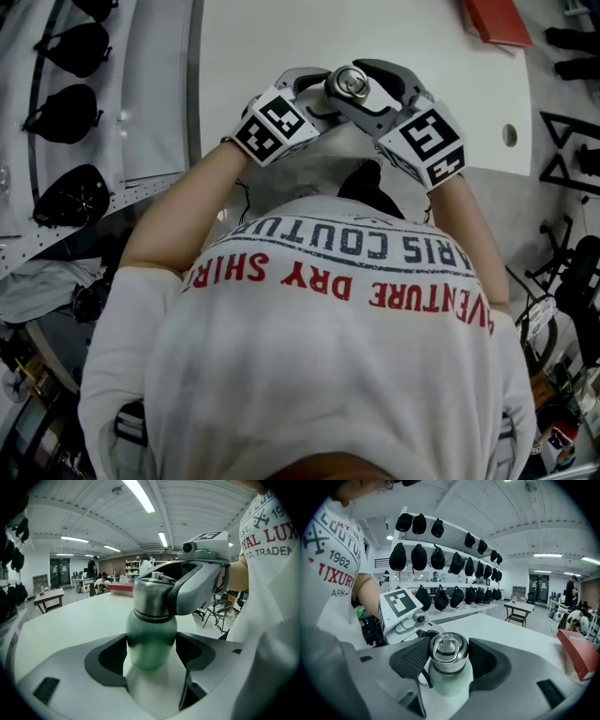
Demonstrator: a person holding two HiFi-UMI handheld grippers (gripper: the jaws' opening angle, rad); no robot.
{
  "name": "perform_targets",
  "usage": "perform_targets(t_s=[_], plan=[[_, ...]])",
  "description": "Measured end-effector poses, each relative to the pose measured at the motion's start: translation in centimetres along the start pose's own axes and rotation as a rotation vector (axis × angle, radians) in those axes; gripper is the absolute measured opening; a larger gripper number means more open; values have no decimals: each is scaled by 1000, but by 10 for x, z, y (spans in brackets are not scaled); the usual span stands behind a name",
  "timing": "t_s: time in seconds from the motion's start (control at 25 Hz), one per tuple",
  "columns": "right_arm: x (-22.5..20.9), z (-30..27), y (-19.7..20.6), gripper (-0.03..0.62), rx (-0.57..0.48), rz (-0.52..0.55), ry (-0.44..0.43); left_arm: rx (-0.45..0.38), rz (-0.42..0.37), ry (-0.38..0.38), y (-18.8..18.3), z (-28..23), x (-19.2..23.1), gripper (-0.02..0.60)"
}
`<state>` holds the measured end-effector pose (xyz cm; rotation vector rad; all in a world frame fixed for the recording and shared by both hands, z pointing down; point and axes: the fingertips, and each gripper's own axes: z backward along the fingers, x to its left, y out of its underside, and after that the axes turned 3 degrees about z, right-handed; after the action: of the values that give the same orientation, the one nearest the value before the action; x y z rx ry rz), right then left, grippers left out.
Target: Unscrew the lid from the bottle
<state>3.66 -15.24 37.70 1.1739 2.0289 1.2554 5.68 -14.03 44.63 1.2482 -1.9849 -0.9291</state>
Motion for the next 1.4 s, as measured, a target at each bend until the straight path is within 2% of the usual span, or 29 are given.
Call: perform_targets(t_s=[0.32,0.72,0.92,1.16,1.4], plan=[[5,1,-1,264,4,110,-205,14,-51,60,1,2,-1,341],[15,4,-1,264,3,317,-498,33,-100,124,1,3,-1,341],[19,4,-2,264,-3,352,-612,50,-118,153,2,3,-2,341],[21,5,-2,264,2,396,-698,69,-135,165,3,3,-2,339],[25,6,-2,270,0,365,-703,69,-129,157,4,3,-3,339]])
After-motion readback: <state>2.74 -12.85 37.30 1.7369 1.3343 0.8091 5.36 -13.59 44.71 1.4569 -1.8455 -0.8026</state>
